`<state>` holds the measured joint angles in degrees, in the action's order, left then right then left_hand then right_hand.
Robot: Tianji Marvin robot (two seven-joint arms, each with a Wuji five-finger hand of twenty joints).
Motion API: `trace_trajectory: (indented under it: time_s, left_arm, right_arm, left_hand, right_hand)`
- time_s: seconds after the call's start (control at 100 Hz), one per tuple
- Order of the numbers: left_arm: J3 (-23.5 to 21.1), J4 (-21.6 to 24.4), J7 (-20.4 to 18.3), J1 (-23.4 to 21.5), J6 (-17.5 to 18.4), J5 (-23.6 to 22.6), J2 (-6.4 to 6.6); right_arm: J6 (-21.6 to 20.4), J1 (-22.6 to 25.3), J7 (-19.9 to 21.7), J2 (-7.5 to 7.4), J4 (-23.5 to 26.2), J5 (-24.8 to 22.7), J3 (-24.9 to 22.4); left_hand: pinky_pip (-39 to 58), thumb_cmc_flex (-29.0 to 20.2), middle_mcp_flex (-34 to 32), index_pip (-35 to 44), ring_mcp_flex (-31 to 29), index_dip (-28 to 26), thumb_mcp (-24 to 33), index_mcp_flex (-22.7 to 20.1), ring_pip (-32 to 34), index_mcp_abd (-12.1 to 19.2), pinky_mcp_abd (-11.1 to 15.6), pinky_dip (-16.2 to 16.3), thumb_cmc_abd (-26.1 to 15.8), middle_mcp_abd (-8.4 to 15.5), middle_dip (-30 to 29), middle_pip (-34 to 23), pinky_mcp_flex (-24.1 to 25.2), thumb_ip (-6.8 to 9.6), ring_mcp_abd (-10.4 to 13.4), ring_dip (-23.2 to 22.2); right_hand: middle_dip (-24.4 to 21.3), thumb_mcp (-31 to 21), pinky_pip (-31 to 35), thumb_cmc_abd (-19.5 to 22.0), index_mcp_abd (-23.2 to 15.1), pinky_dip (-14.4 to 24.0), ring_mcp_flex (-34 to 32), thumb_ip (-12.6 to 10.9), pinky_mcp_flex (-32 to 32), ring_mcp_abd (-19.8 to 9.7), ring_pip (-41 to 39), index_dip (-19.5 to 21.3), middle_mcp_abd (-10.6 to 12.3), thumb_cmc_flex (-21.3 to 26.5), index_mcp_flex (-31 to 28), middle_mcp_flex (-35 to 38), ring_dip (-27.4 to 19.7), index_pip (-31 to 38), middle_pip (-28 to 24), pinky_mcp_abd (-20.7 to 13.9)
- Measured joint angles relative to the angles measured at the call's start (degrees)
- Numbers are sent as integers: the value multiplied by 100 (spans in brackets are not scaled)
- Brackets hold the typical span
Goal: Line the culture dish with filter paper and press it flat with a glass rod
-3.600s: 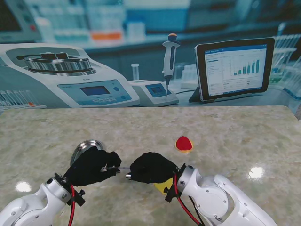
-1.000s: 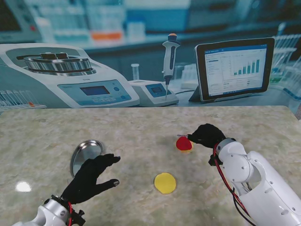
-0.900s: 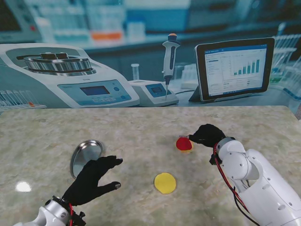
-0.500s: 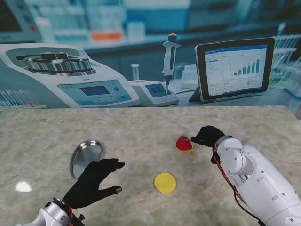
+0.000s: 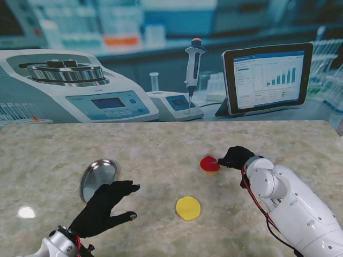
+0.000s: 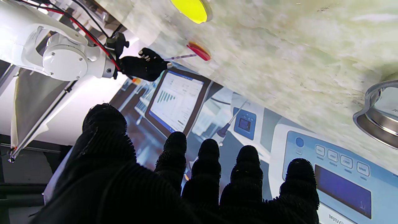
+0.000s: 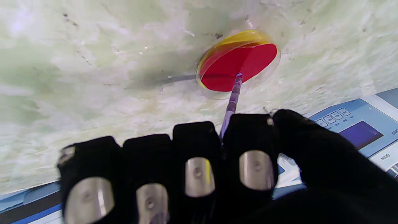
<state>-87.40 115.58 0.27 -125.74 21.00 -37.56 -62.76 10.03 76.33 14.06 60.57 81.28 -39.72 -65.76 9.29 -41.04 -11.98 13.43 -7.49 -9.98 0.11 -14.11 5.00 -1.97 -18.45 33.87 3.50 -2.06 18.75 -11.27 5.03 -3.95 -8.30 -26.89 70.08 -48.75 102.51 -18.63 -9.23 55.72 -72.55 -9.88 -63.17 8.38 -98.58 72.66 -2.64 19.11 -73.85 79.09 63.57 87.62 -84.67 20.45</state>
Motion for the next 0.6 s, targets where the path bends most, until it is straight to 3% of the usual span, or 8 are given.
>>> trace_trajectory:
  time_s: [0.28, 0.41, 0.6]
  left_arm:
    - [-6, 0, 33, -7, 1, -10, -1]
    - [-8, -8, 42, -5, 3, -10, -2]
    - [-10, -27, 46, 4, 3, -8, -2]
  right_arm:
    - [17, -57, 134, -23, -73, -27, 124]
    - [122, -75, 185, -34, -64, -232, 150]
    - [183, -62, 90, -35, -66, -380, 135]
  left_hand:
    - [-3, -2, 0, -1, 0, 1, 0, 0, 0, -3, 0, 0, 0, 0, 0, 0, 0, 0, 5, 2]
    - [-3, -3, 0, -1, 0, 1, 0, 0, 0, -3, 0, 0, 0, 0, 0, 0, 0, 0, 7, 2]
    - [-4, -69, 0, -2, 0, 4, 0, 0, 0, -4, 1, 0, 0, 0, 0, 0, 0, 0, 9, 3]
  right_hand:
    - [-7, 0, 0, 0, -52, 0, 0, 0, 0, -2, 0, 0, 4, 0, 0, 0, 0, 53, -1, -1]
    - [-15, 2, 0, 0, -261, 0, 0, 0, -21, -55, 0, 0, 66, 0, 0, 0, 0, 67, -1, -12]
    - [-17, 70, 0, 0, -280, -1, 0, 0, -36, -84, 0, -1, 90, 0, 0, 0, 1, 69, -30, -47]
